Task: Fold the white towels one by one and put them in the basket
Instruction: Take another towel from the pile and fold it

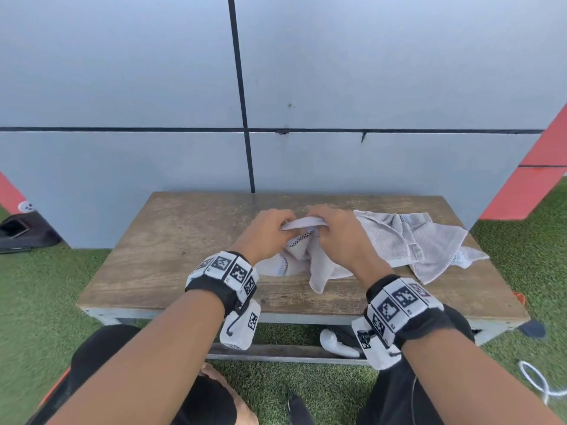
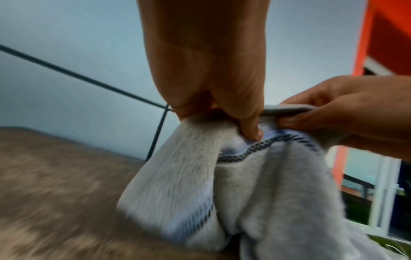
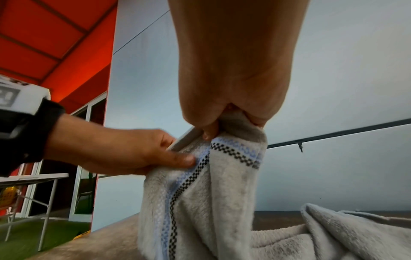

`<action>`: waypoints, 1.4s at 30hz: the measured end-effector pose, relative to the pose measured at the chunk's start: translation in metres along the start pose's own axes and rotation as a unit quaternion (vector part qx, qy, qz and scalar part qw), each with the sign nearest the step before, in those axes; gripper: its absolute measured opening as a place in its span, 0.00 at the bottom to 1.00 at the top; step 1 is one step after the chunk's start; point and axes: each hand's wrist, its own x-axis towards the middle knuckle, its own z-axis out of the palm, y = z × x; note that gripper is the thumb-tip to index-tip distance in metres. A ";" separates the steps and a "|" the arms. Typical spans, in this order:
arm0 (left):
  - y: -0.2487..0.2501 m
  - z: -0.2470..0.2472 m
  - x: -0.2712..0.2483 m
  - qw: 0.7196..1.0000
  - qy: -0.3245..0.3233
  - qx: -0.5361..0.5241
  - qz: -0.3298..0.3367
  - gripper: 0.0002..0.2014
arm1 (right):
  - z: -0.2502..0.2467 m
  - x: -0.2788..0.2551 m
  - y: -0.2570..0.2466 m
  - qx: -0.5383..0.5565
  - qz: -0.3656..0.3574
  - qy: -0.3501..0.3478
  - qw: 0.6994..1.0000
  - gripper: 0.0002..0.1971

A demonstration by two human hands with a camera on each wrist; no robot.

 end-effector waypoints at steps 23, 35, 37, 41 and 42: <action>0.008 -0.209 0.019 0.928 0.338 0.139 0.063 0.19 | -0.083 0.086 -0.052 -0.117 -0.073 0.211 0.968 0.24; -0.092 -0.085 -0.067 0.946 -0.212 0.092 -0.226 0.45 | 0.010 0.015 0.049 -0.145 0.101 -0.388 0.905 0.17; -0.108 -0.070 -0.066 0.935 -0.259 0.086 -0.228 0.51 | 0.011 0.010 0.053 -0.143 0.143 -0.402 0.893 0.21; -0.114 -0.050 -0.054 0.948 -0.211 0.082 -0.225 0.36 | 0.023 0.016 0.074 -0.182 0.161 -0.350 0.905 0.20; -0.114 -0.042 -0.049 0.954 -0.192 0.070 -0.219 0.33 | 0.028 0.016 0.081 -0.202 0.168 -0.333 0.906 0.19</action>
